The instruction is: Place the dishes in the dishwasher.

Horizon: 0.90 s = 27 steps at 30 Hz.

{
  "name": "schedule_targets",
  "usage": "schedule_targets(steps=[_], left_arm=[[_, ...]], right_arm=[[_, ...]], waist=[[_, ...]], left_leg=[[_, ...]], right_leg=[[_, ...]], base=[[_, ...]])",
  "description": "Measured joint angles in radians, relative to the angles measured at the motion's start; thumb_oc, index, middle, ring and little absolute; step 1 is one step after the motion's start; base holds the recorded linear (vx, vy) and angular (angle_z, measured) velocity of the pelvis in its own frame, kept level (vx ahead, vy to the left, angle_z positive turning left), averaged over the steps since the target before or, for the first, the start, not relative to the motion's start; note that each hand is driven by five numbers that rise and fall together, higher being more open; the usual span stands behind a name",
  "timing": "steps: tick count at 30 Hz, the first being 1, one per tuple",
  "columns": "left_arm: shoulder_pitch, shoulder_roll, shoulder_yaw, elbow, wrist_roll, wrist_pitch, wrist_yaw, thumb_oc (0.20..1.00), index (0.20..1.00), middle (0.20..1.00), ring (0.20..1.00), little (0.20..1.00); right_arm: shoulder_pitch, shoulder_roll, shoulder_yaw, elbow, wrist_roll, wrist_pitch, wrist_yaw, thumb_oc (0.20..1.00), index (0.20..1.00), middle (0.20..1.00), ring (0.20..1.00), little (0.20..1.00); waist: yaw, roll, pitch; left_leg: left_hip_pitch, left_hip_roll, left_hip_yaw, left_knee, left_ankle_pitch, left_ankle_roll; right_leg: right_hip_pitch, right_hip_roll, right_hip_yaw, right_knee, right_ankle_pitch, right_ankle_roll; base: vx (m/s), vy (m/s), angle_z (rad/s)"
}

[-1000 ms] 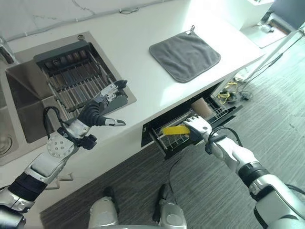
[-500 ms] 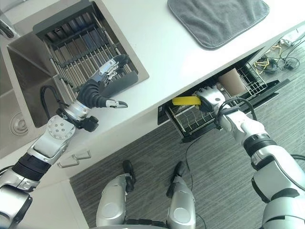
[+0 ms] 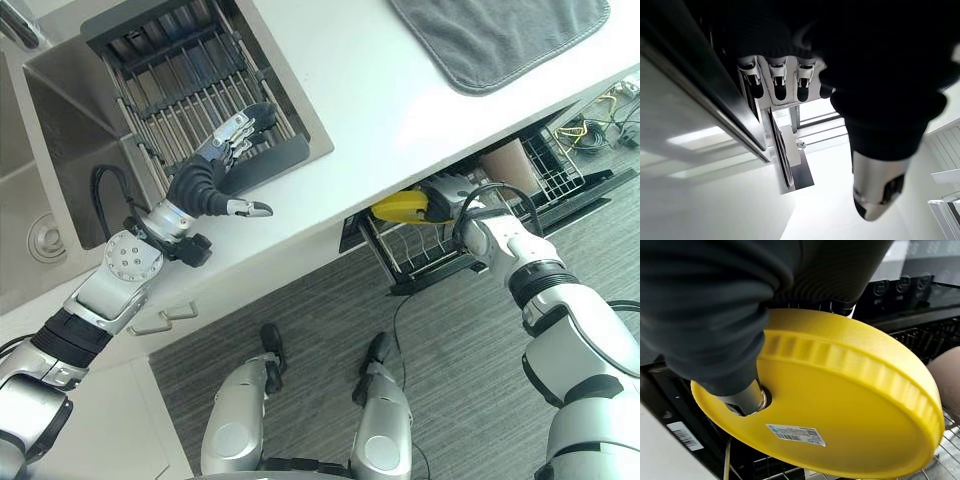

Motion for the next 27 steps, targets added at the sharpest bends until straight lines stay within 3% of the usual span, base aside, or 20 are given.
schedule_targets(steps=[7, 10, 13, 15, 17, 18, 22, 27], left_arm=[[-0.062, 0.015, 0.001, -0.026, -0.022, 0.005, 0.008, 1.000, 1.000, 1.000, 1.000, 1.000], [-0.091, 0.036, 0.001, -0.076, -0.021, 0.005, 0.021, 1.000, 1.000, 1.000, 1.000, 1.000], [-0.094, 0.041, -0.001, -0.076, -0.021, 0.005, 0.037, 1.000, 1.000, 1.000, 1.000, 1.000], [-0.096, 0.051, -0.001, -0.099, -0.021, -0.009, 0.053, 1.000, 1.000, 1.000, 1.000, 1.000], [-0.102, 0.040, -0.001, -0.100, -0.021, -0.010, 0.065, 1.000, 1.000, 1.000, 1.000, 1.000], [-0.102, 0.039, -0.001, -0.118, -0.021, -0.010, 0.090, 1.000, 1.000, 1.000, 1.000, 1.000], [-0.107, 0.031, -0.011, -0.135, -0.016, -0.020, 0.150, 1.000, 1.000, 1.000, 1.000, 1.000], [-0.105, 0.032, -0.013, -0.144, -0.017, -0.024, 0.168, 1.000, 1.000, 1.000, 1.000, 1.000]], right_arm=[[-0.010, 0.000, -0.001, 0.011, -0.001, 0.023, -0.093, 0.200, 0.200, 0.200, 0.200, 0.200], [-0.036, -0.019, -0.005, -0.028, -0.015, 0.064, -0.141, 0.200, 0.200, 0.200, 0.200, 0.200], [-0.045, -0.021, -0.002, -0.019, -0.062, 0.087, -0.180, 0.200, 0.200, 0.200, 0.200, 0.200], [-0.050, -0.034, -0.008, -0.019, -0.101, 0.117, -0.299, 0.200, 0.200, 0.200, 0.200, 0.200], [-0.050, -0.032, -0.009, 0.009, -0.154, 0.130, -0.362, 0.200, 0.200, 0.200, 0.200, 0.200], [-0.047, 0.013, -0.072, 0.086, -0.221, 0.174, -0.502, 0.200, 0.200, 0.200, 0.200, 0.200], [-0.041, 0.036, -0.097, 0.139, -0.319, 0.271, -0.711, 0.200, 0.200, 0.200, 0.200, 0.200], [-0.041, 0.037, -0.095, 0.155, -0.335, 0.304, -0.763, 0.200, 0.200, 0.200, 0.200, 0.200]], waist=[[0.002, 0.009, 0.022], [0.001, 0.038, 0.036], [0.001, 0.045, 0.035], [0.003, 0.075, 0.035], [0.005, 0.079, 0.034], [0.007, 0.096, 0.034], [0.008, 0.116, 0.034], [0.010, 0.121, 0.033]], left_leg=[[-0.054, -0.003, -0.013, 0.025, 0.001, 0.002], [-0.113, -0.010, -0.014, 0.044, 0.007, 0.011], [-0.119, -0.015, -0.015, 0.026, 0.021, 0.019], [-0.148, -0.021, -0.014, 0.024, 0.024, 0.020], [-0.151, -0.022, -0.014, 0.024, 0.026, 0.021], [-0.166, -0.024, -0.012, 0.023, 0.027, 0.023], [-0.166, -0.045, -0.006, -0.018, 0.044, 0.030], [-0.166, -0.047, -0.007, -0.029, 0.052, 0.030]], right_leg=[[-0.052, -0.013, -0.001, 0.035, -0.007, 0.000], [-0.124, -0.035, 0.006, 0.088, -0.017, -0.002], [-0.141, -0.040, 0.005, 0.101, -0.024, -0.005], [-0.174, -0.047, 0.007, 0.105, -0.020, -0.005], [-0.176, -0.048, 0.007, 0.104, -0.020, -0.005], [-0.190, -0.048, 0.007, 0.099, -0.016, -0.004], [-0.207, -0.063, 0.008, 0.095, -0.011, 0.000], [-0.209, -0.063, 0.006, 0.091, -0.010, 0.000]], base=[[-0.02, 0.014, 0.05], [-0.05, 0.013, 0.07], [-0.08, 0.014, 0.06], [-0.07, 0.050, 0.03], [-0.07, 0.058, 0.00], [-0.09, 0.147, 0.01], [-0.05, 0.073, 0.03], [-0.01, 0.023, 0.02]])
